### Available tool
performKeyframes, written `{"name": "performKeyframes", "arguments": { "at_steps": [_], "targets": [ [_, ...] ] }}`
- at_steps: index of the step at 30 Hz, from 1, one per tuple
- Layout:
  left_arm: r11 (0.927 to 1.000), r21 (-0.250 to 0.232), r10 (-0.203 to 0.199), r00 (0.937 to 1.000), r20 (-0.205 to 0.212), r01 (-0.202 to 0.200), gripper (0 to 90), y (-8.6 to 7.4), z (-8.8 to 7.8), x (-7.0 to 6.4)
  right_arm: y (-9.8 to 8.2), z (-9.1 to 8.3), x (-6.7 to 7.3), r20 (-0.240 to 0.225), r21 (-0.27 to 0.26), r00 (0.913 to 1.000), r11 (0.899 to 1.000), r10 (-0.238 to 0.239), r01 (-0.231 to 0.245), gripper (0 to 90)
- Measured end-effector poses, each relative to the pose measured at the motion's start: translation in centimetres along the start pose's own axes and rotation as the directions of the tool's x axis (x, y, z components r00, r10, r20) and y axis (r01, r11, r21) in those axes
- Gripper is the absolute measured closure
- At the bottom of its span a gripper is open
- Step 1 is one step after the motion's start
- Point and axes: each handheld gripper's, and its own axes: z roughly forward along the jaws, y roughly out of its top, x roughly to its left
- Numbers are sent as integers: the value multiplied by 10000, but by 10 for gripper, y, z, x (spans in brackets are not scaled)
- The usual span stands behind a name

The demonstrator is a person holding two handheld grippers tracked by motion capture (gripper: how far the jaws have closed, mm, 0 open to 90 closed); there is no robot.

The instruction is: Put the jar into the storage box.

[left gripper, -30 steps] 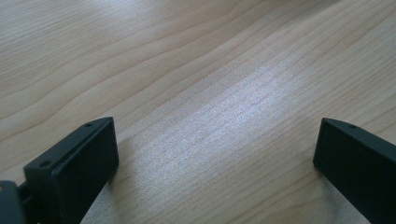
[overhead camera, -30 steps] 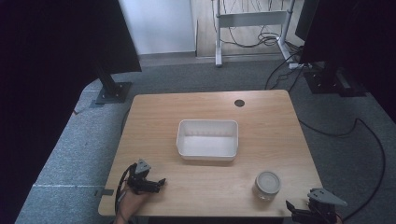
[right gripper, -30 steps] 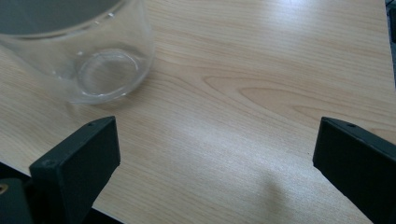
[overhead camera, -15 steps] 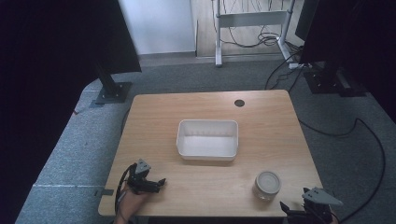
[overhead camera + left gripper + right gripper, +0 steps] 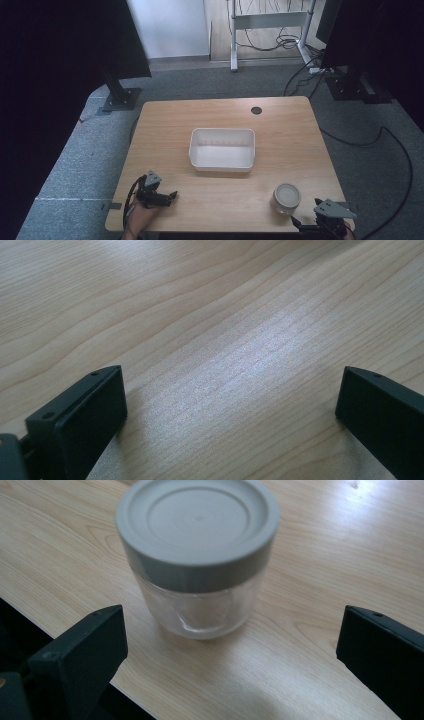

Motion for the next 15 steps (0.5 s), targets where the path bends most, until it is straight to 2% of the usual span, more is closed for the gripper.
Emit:
{"name": "performKeyframes", "arguments": {
  "at_steps": [15],
  "targets": [
    [10000,2,5,10000,0,-5,0,0,0,0,11,19,6,-248,62,9990,9992,-383,385,0]
  ]
}}
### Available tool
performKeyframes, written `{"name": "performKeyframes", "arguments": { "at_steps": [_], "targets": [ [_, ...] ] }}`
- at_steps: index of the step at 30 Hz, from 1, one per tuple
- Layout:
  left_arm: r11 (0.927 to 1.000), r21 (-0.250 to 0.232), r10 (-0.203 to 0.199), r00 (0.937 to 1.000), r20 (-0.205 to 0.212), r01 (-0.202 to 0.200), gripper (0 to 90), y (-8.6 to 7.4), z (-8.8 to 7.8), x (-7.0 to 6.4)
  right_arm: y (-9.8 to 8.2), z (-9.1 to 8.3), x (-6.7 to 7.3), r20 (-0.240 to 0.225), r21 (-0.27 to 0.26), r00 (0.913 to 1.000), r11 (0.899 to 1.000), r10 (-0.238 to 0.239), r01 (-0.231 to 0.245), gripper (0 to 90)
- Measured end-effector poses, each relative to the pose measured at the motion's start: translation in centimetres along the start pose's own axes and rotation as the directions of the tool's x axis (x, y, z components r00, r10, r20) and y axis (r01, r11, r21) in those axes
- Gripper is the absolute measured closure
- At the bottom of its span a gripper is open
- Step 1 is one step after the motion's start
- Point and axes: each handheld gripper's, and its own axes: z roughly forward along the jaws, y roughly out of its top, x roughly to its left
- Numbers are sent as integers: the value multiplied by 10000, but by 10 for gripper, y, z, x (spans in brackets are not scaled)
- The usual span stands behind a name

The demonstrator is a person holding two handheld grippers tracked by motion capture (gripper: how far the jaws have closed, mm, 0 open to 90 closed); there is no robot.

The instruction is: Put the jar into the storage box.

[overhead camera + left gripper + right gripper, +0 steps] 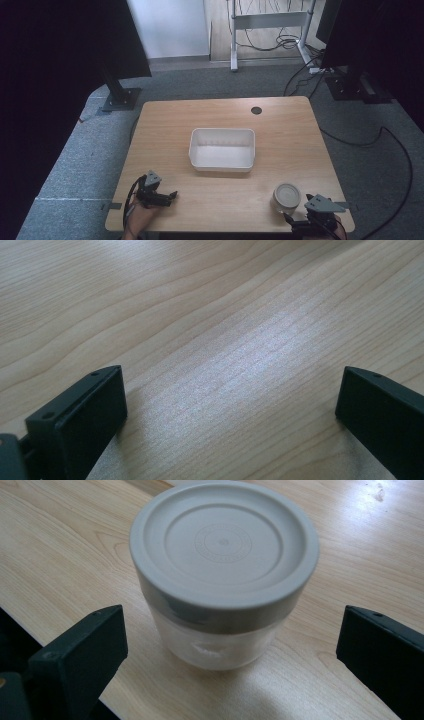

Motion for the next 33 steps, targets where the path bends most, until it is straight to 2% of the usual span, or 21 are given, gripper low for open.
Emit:
{"name": "performKeyframes", "arguments": {
  "at_steps": [23,33],
  "targets": [
    [10000,-1,-2,10000,0,2,0,0,0,0,10,30,2,-312,56,9995,10000,72,-70,23],
    [10000,-1,-2,10000,1,2,0,0,0,0,9,39,2,-303,212,9994,9996,175,-168,88]
  ]
}}
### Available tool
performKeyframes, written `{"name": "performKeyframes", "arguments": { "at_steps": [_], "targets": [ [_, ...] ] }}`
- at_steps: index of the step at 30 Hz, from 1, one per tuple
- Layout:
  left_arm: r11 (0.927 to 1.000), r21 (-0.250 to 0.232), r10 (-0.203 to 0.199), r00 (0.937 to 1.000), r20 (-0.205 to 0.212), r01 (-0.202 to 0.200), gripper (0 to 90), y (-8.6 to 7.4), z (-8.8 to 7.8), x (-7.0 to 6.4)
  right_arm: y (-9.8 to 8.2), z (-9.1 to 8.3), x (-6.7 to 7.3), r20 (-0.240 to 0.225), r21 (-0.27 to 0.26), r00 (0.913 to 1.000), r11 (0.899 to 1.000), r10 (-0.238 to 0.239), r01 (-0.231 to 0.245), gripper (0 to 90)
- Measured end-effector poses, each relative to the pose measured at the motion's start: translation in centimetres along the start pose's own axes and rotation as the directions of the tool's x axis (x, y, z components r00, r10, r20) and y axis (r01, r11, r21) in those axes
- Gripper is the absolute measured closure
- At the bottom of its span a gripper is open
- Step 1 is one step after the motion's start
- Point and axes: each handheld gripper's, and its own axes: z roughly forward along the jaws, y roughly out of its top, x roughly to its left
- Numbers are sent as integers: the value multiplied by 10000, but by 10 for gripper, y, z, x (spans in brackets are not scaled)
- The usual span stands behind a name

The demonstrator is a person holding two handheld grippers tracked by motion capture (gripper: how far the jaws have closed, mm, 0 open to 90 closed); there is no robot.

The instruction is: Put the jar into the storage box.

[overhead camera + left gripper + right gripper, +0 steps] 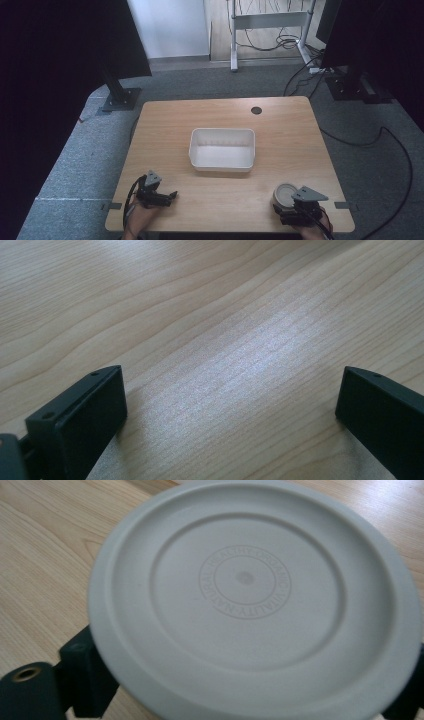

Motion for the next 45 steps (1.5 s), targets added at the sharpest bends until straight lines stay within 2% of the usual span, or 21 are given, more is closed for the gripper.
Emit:
{"name": "performKeyframes", "arguments": {
  "at_steps": [7,15,28,45],
  "targets": [
    [10000,16,2,10000,-7,-2,0,0,0,0,1,0,3,205,53,9997,9999,145,-146,92],
    [10000,18,4,10000,-6,-4,0,0,0,0,3,-1,6,340,109,9994,9999,67,-71,92],
    [10000,6,1,10000,3,-1,0,0,0,0,18,0,14,119,-128,9998,9998,-149,151,92],
    [10000,18,4,10000,-8,-4,0,0,0,0,33,6,21,58,-238,9994,9991,-355,356,93]
  ]
}}
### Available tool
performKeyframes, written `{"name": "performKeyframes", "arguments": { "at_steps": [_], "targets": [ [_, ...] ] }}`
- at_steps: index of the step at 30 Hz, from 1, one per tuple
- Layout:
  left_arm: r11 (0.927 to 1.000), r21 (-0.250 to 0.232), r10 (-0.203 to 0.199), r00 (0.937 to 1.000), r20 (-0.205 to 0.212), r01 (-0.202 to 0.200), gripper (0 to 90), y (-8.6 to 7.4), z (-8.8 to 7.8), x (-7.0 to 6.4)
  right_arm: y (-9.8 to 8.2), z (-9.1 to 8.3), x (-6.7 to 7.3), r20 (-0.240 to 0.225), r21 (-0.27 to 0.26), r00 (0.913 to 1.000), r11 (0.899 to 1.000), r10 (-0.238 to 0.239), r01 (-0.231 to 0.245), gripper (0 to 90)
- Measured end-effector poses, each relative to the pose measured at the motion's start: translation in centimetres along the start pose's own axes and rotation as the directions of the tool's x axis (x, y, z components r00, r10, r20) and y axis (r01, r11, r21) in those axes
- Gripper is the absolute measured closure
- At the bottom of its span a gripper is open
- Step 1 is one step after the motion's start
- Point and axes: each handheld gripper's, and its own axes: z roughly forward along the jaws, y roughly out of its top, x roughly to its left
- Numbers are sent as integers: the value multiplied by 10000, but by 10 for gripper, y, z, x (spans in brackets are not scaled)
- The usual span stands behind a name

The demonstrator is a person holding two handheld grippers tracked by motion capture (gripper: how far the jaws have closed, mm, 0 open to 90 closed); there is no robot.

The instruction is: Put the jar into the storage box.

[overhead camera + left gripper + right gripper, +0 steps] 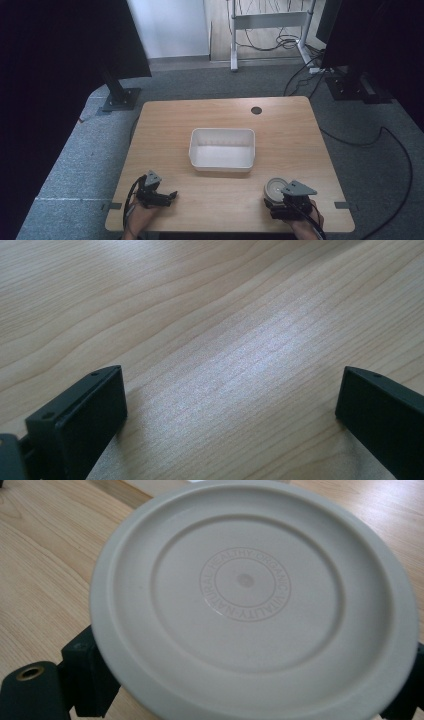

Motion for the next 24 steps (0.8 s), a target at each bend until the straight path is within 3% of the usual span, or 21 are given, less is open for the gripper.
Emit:
{"name": "performKeyframes", "arguments": {
  "at_steps": [24],
  "targets": [
    [10000,2,2,10000,2,-2,0,0,0,0,28,22,19,-454,-60,9982,9992,-393,391,92]
  ]
}}
